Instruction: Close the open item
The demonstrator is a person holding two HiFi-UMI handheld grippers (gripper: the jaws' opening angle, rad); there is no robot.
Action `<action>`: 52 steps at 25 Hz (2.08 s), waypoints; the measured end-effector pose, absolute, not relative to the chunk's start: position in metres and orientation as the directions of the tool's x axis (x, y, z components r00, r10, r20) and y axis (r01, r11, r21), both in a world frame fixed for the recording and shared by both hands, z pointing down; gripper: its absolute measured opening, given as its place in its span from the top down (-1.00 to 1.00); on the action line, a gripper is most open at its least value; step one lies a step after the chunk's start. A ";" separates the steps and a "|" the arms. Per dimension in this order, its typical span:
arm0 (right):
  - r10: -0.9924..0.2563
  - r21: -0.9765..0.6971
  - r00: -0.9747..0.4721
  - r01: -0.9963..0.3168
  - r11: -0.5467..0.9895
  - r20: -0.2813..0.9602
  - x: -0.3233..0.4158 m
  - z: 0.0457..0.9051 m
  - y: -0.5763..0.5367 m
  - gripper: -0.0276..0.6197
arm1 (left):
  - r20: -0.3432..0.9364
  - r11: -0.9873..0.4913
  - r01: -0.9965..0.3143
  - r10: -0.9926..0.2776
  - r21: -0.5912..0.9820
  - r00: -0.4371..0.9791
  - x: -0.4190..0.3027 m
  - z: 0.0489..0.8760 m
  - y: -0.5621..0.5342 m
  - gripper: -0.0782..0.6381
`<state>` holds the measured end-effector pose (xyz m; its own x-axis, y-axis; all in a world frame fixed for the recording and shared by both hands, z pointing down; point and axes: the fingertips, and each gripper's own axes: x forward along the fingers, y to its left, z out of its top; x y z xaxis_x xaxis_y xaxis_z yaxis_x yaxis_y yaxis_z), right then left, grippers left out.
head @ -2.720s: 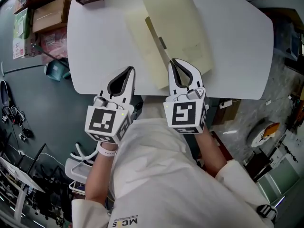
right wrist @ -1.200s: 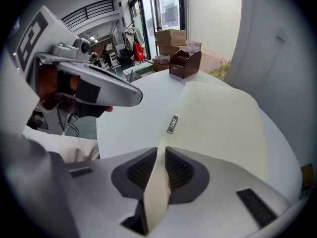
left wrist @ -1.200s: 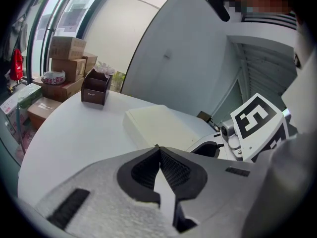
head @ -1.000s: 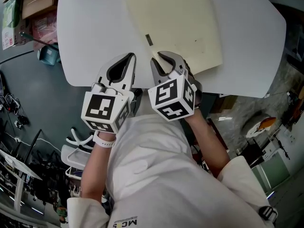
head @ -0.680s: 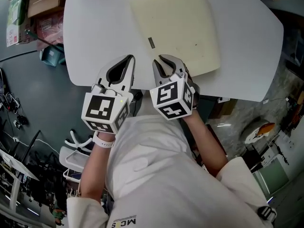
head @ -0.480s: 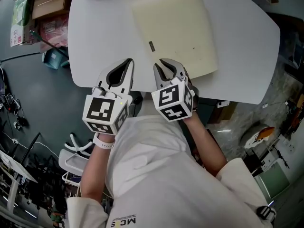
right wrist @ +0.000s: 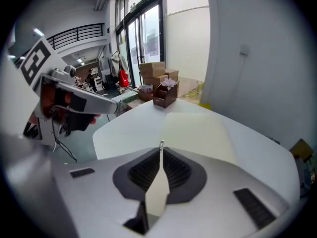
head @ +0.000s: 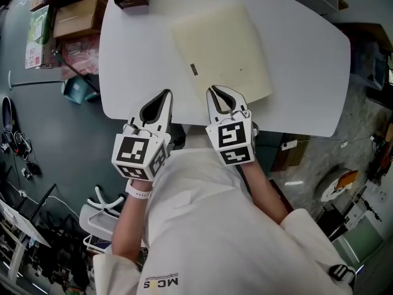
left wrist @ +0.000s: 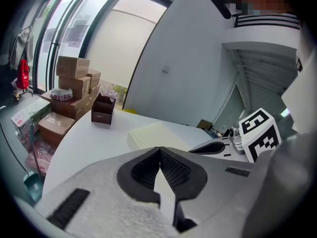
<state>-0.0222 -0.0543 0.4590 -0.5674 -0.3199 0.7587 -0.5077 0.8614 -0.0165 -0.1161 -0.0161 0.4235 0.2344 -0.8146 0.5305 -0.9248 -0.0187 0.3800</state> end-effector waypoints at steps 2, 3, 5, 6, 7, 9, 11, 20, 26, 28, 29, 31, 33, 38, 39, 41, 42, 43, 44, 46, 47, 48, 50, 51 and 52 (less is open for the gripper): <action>-0.359 -0.003 -0.574 -0.533 0.846 0.736 -0.018 0.443 -0.060 0.83 | 0.511 -0.027 -0.925 -0.827 0.380 0.234 -0.115 0.409 -0.014 0.71; -0.377 0.004 -0.577 -0.543 0.839 0.725 -0.017 0.435 -0.063 0.84 | 0.501 -0.029 -0.926 -0.834 0.377 0.230 -0.115 0.402 -0.013 0.71; -0.409 0.015 -0.585 -0.560 0.828 0.700 -0.014 0.418 -0.068 0.84 | 0.477 -0.027 -0.927 -0.851 0.375 0.218 -0.117 0.387 -0.012 0.71; -0.422 0.017 -0.591 -0.567 0.823 0.688 -0.014 0.410 -0.070 0.84 | 0.466 -0.028 -0.928 -0.859 0.373 0.213 -0.117 0.379 -0.012 0.71; -0.431 0.014 -0.599 -0.573 0.819 0.675 -0.014 0.401 -0.072 0.84 | 0.455 -0.031 -0.929 -0.865 0.368 0.209 -0.118 0.373 -0.012 0.71; -0.443 -0.007 -0.621 -0.586 0.811 0.646 -0.016 0.385 -0.075 0.84 | 0.436 -0.042 -0.934 -0.876 0.354 0.205 -0.118 0.361 -0.011 0.71; -0.462 -0.031 -0.645 -0.601 0.799 0.609 -0.016 0.368 -0.081 0.85 | 0.416 -0.050 -0.937 -0.887 0.345 0.200 -0.118 0.350 -0.011 0.71; -0.577 -0.154 -0.690 -0.689 0.708 0.436 -0.004 0.297 -0.102 0.86 | 0.359 -0.051 -0.954 -0.920 0.296 0.160 -0.121 0.311 -0.004 0.71; -0.627 -0.119 -0.704 -0.691 0.713 0.334 0.002 0.263 -0.104 0.86 | 0.309 -0.041 -0.967 -0.943 0.253 0.121 -0.129 0.283 0.000 0.71; -0.633 -0.097 -0.711 -0.685 0.722 0.306 0.004 0.256 -0.102 0.86 | 0.289 -0.038 -0.973 -0.952 0.228 0.105 -0.130 0.274 0.000 0.71; -0.637 -0.084 -0.715 -0.682 0.727 0.289 0.005 0.252 -0.102 0.86 | 0.280 -0.036 -0.977 -0.955 0.210 0.096 -0.132 0.270 -0.001 0.71; -0.644 -0.033 -0.721 -0.673 0.739 0.257 0.005 0.246 -0.101 0.86 | 0.265 -0.030 -0.983 -0.961 0.179 0.078 -0.135 0.265 -0.004 0.71; -0.649 0.047 -0.722 -0.659 0.750 0.241 0.008 0.242 -0.100 0.86 | 0.254 -0.023 -0.984 -0.965 0.178 0.069 -0.134 0.265 -0.006 0.71; -0.640 0.081 -0.735 -0.640 0.764 0.224 0.006 0.237 -0.090 0.86 | 0.249 -0.003 -0.986 -0.967 0.168 0.046 -0.145 0.260 -0.001 0.71; -0.638 0.083 -0.735 -0.639 0.765 0.228 0.006 0.238 -0.090 0.86 | 0.250 0.001 -0.986 -0.968 0.165 0.041 -0.145 0.260 0.000 0.71; -0.638 0.086 -0.732 -0.638 0.765 0.240 0.008 0.242 -0.091 0.86 | 0.250 0.007 -0.987 -0.968 0.159 0.033 -0.145 0.259 0.001 0.71; -0.636 0.084 -0.732 -0.638 0.766 0.243 0.008 0.244 -0.092 0.86 | 0.252 0.009 -0.988 -0.967 0.155 0.031 -0.146 0.259 0.001 0.71; -0.635 0.078 -0.732 -0.638 0.766 0.245 0.009 0.245 -0.093 0.86 | 0.254 0.010 -0.989 -0.967 0.150 0.028 -0.146 0.259 0.001 0.71; -0.635 0.073 -0.733 -0.639 0.766 0.245 0.009 0.246 -0.093 0.86 | 0.256 0.012 -0.989 -0.966 0.146 0.026 -0.147 0.259 0.001 0.71; -0.632 0.068 -0.735 -0.638 0.767 0.245 0.008 0.248 -0.093 0.86 | 0.258 0.015 -0.990 -0.966 0.144 0.022 -0.148 0.261 0.002 0.71; -0.631 0.065 -0.736 -0.636 0.769 0.245 0.007 0.249 -0.092 0.86 | 0.259 0.018 -0.989 -0.966 0.144 0.020 -0.149 0.261 0.002 0.71; -0.629 0.062 -0.738 -0.635 0.770 0.246 0.007 0.249 -0.092 0.86 | 0.262 0.020 -0.989 -0.965 0.146 0.019 -0.149 0.262 0.003 0.71; -0.626 0.056 -0.739 -0.635 0.771 0.249 0.006 0.250 -0.094 0.86 | 0.266 0.024 -0.989 -0.964 0.146 0.016 -0.149 0.262 0.002 0.71; -0.626 0.055 -0.738 -0.635 0.770 0.252 0.007 0.251 -0.096 0.86 | 0.267 0.025 -0.989 -0.964 0.146 0.015 -0.149 0.262 0.001 0.71; -0.626 0.054 -0.736 -0.636 0.770 0.255 0.007 0.252 -0.098 0.86 | 0.268 0.025 -0.989 -0.963 0.146 0.016 -0.148 0.261 0.000 0.71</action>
